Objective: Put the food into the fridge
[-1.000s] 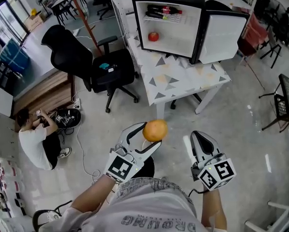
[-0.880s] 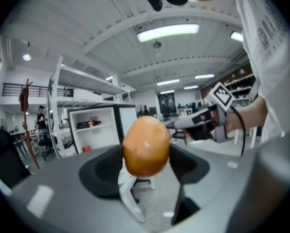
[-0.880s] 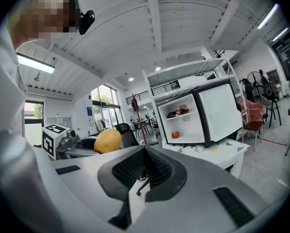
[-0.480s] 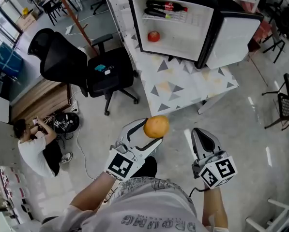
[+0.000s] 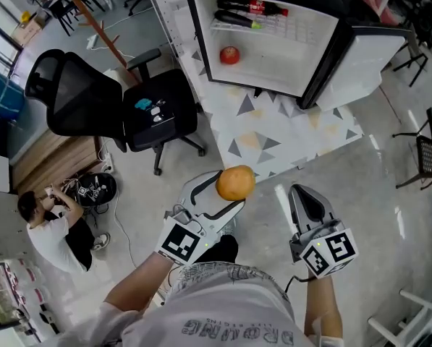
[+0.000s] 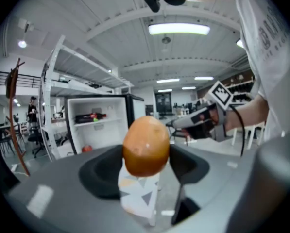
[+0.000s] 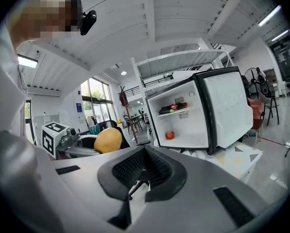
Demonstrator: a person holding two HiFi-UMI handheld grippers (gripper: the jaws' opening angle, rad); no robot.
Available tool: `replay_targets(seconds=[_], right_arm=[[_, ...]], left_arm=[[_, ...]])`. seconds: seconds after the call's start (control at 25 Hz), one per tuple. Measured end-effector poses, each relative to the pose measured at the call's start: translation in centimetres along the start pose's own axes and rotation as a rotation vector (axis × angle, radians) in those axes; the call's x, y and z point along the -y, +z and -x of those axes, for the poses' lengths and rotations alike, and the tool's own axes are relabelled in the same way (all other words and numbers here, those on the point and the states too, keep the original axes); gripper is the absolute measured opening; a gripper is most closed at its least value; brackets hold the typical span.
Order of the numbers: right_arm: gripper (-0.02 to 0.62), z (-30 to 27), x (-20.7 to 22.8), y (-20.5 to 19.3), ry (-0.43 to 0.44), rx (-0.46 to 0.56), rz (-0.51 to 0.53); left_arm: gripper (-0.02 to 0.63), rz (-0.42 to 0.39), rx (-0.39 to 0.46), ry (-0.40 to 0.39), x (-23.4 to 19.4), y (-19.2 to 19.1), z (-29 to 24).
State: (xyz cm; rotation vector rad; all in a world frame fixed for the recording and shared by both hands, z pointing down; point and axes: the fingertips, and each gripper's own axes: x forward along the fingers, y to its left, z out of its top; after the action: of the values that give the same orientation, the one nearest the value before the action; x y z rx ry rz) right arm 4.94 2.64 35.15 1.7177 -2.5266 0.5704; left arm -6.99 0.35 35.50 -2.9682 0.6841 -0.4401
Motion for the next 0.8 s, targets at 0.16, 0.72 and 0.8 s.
replay_targets(seconds=[0.16,0.72,0.8], right_arm=[[0.002,-2.4,0.3,0.8,-0.009,-0.005,0.003],[0.002,-6.7,1.3,1.5,-0.052,-0.001,-0.017],[0.002,-7.0,1.6,1.6,-0.054,0.001,-0.022]], left_arm=[[0.305,0.0,-0.001,-0.017,-2.4,-0.3,-0.9],[0.305,-0.014,0.007,-0.07,-6.8,-0.3,-3.6],[0.305,-0.019,0.008,-0.073,-7.2,-0.1,-4.1]])
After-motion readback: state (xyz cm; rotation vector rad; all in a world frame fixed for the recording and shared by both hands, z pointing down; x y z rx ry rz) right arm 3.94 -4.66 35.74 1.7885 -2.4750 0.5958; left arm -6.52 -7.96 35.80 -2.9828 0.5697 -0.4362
